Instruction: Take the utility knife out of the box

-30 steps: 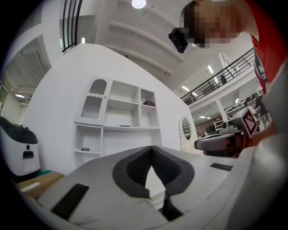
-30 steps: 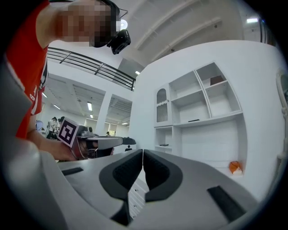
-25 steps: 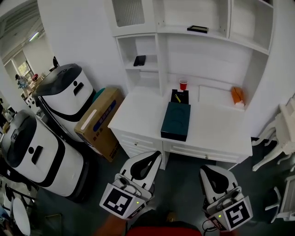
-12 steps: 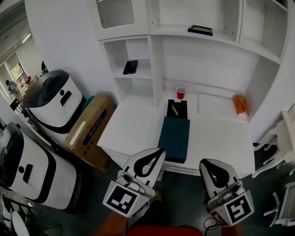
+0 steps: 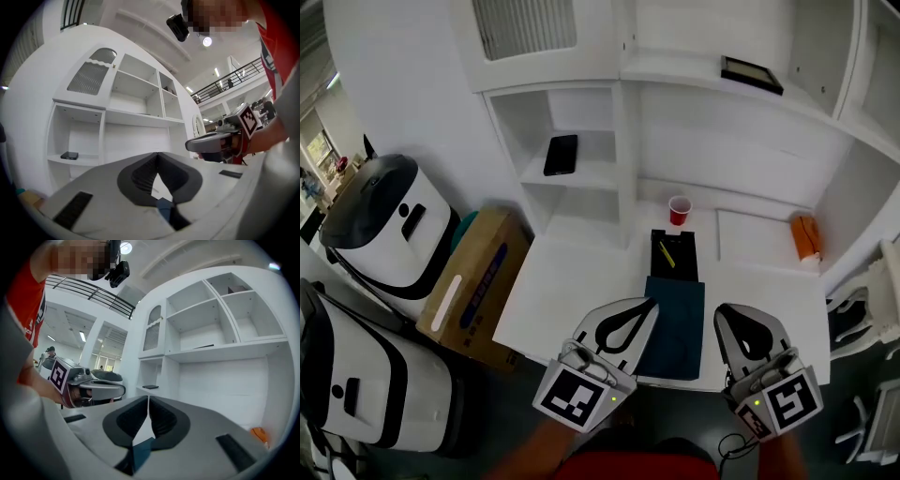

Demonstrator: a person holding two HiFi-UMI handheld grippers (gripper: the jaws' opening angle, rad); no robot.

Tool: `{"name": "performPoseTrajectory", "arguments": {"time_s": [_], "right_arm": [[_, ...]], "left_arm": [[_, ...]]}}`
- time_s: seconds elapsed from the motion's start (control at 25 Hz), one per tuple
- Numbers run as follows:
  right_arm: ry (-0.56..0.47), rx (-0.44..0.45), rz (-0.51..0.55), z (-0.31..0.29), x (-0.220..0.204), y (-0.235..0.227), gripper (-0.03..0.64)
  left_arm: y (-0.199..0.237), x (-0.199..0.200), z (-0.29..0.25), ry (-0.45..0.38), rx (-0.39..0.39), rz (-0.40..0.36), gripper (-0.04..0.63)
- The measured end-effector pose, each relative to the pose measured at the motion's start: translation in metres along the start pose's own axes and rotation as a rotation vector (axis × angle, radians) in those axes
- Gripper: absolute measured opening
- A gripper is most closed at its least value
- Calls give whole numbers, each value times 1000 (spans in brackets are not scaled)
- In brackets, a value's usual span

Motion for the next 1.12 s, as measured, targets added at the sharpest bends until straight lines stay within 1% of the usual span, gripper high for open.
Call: {"name": "performPoseTrajectory", "arguments": {"time_s": [0.12,0.2,0.4,0.56,0.68,0.76,1.0,1.12], "right_arm": [[70,3,10,-32,-8,-16,29],[142,10,2,-53,-19,-30,41],[350,31,-41,-105,-55,-74,43],[522,53,-34,-148,-89,-99,49],[663,67,-16,-177,-114,-114,72],[749,74,-27,-196,-129,-125,89],[993,51,-67,-238,-177,-154,112],[1087,35,-103,-253,-199,-161,121]], "left_arm": [[17,-10,-18,-5,0,12,8],[25,-17,-27,-8,4,17,8],[38,-28,-44,-4,25,10,8],[46,-39,-54,14,64,22,8],[53,-46,-61,25,93,35,8],[60,-51,-67,23,111,39,8],[81,-73,-85,26,149,58,8],[91,-86,-96,30,163,53,8]]}}
Point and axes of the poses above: the fingertips, and each gripper's own axes: z backward along the fingers, y to its left, x out of its top, the point moved 4 cm from there along z, backward along the fingers, and after that the axes turned 14 degrees about -z, right-handed, at the moved point
